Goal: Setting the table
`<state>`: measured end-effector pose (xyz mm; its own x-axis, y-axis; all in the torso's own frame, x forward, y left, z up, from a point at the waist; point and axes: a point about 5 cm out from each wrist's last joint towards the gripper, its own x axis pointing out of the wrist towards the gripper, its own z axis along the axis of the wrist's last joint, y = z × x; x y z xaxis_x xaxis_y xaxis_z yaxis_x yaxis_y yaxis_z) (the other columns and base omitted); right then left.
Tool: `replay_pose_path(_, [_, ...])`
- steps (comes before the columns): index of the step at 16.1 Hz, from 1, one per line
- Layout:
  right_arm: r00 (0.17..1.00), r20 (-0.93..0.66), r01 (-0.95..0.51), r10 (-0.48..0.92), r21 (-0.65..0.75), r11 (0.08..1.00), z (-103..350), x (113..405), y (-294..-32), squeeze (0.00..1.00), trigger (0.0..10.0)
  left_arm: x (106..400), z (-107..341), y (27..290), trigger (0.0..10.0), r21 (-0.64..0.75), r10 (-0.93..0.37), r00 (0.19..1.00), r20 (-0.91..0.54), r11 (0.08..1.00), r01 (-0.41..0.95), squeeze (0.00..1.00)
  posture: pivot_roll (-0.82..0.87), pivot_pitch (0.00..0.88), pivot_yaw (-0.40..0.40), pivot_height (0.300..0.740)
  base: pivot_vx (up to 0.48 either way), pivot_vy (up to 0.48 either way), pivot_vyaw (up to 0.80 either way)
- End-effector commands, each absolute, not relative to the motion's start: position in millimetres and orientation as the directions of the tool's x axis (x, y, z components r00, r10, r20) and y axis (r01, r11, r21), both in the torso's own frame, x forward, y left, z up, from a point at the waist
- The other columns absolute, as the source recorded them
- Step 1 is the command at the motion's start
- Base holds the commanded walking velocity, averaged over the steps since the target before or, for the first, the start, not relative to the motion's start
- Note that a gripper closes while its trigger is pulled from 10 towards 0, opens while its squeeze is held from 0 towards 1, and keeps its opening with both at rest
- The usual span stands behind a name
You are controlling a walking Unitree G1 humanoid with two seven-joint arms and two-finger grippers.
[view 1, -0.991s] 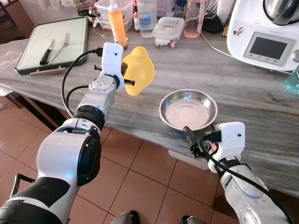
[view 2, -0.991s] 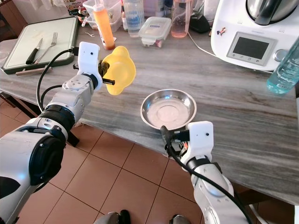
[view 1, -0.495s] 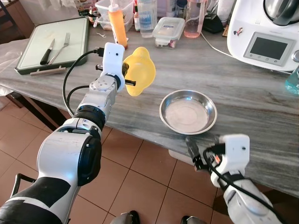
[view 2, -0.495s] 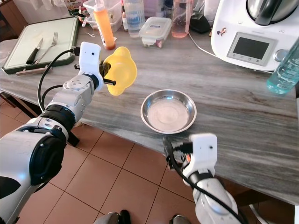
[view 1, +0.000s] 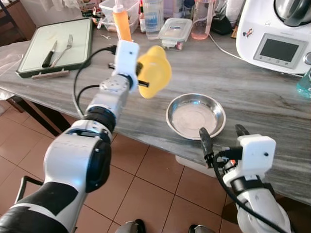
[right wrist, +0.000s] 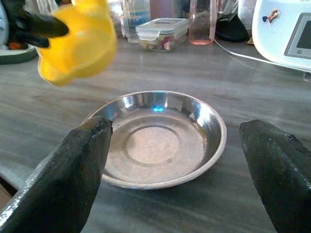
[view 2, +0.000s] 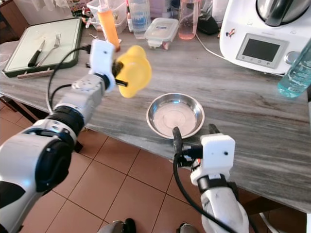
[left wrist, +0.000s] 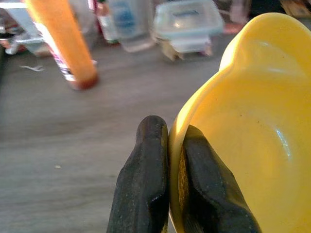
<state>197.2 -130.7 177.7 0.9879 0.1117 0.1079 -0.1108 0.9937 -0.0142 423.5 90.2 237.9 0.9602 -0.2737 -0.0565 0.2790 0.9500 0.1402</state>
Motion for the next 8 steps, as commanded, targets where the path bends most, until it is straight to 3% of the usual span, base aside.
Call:
replay_pose_path(1, [0.982,0.139,-0.126,0.126,-0.006,0.992,184.3,191.1,-126.1,0.00,10.0,423.7,243.6,83.9,10.0,0.171,-0.304,0.950,-0.070,0.935,0.311,0.00,-0.11,0.157,0.111,0.740,0.000,0.000,0.00])
replay_pose_path(5, [0.982,0.137,-0.128,0.127,-0.007,0.992,182.7,188.7,-122.7,0.00,10.0,420.2,236.1,67.9,10.0,0.195,-0.361,0.925,-0.121,0.905,0.378,0.00,-0.13,0.154,0.124,0.740,0.000,0.000,0.00])
replay_pose_path(7, [0.982,0.140,-0.129,0.129,-0.007,0.992,182.8,188.6,-121.1,0.00,10.0,419.4,234.3,64.9,10.0,0.196,-0.371,0.920,-0.128,0.900,0.390,0.53,-0.14,0.152,0.126,0.740,0.000,0.000,0.00])
replay_pose_path(8, [0.982,0.142,-0.128,0.128,-0.005,0.992,182.9,188.0,-120.1,0.00,10.0,418.8,232.7,63.4,10.0,0.201,-0.376,0.917,-0.135,0.896,0.397,0.95,-0.14,0.150,0.128,0.740,0.000,0.000,0.00])
